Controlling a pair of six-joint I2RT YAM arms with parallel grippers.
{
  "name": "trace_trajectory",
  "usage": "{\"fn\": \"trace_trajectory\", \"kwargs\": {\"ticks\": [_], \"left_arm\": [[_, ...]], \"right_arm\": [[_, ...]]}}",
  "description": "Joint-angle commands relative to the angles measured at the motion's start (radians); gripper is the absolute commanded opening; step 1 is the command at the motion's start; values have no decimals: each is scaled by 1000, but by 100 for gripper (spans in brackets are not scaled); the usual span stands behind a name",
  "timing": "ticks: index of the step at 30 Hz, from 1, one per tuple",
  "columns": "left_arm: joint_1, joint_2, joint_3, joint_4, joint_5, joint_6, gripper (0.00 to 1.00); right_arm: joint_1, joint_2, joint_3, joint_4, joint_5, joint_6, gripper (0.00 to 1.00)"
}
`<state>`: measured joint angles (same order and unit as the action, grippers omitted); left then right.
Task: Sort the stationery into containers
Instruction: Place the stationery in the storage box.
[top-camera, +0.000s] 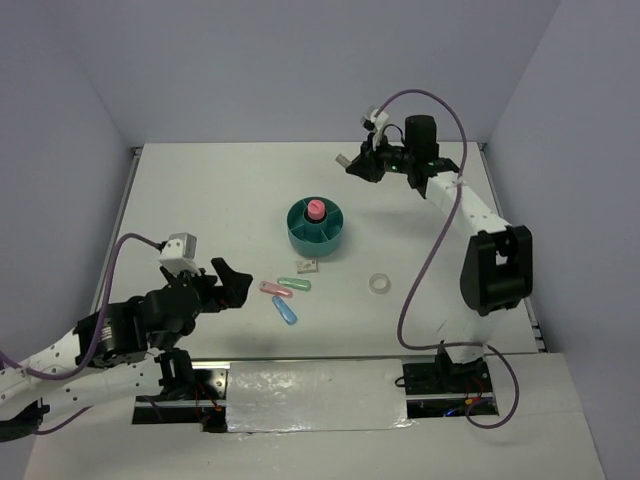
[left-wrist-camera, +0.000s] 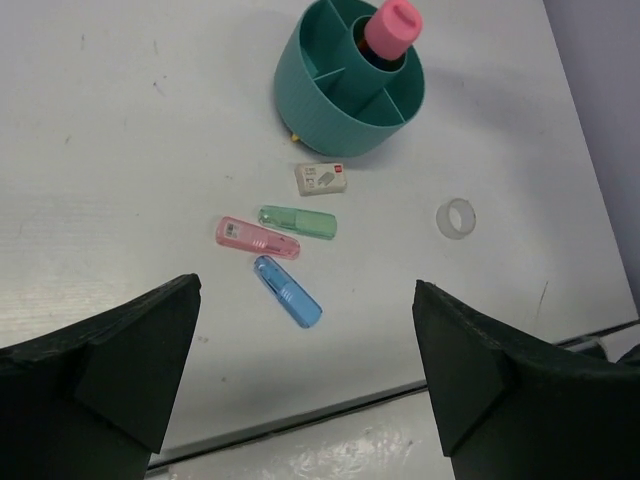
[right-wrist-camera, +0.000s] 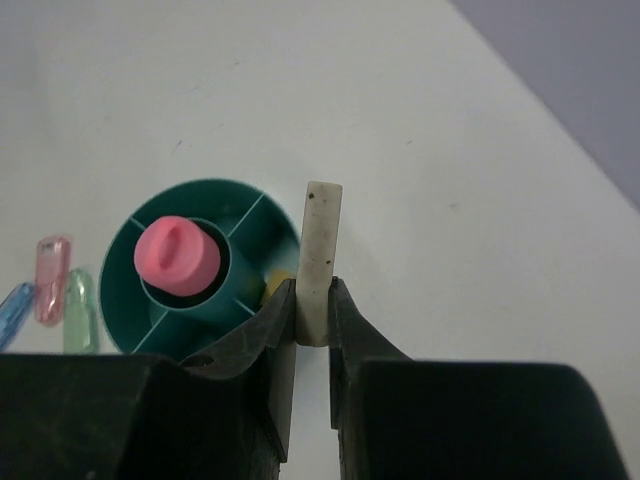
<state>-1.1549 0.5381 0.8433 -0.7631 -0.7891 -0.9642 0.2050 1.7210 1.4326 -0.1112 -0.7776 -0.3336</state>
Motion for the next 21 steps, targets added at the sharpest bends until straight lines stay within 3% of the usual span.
{"fn": "trace_trajectory", "kwargs": {"ticks": [1,4,8,21], "left_arm": [[-2,-10,7,58,42,179,99],[-2,-20,-12,-8,-45,104,99],[-2,-36,-58,79,-18,159,99],[-2,8,-64,67,-38,134,99]], "right_arm": [[14,125,133,-255,-182,-117,4],[25,172,118,-210,-196,-79,6],[40,180,45,-71,-224,-6,8],[88,261,92,-154,-155,-47,20]]}}
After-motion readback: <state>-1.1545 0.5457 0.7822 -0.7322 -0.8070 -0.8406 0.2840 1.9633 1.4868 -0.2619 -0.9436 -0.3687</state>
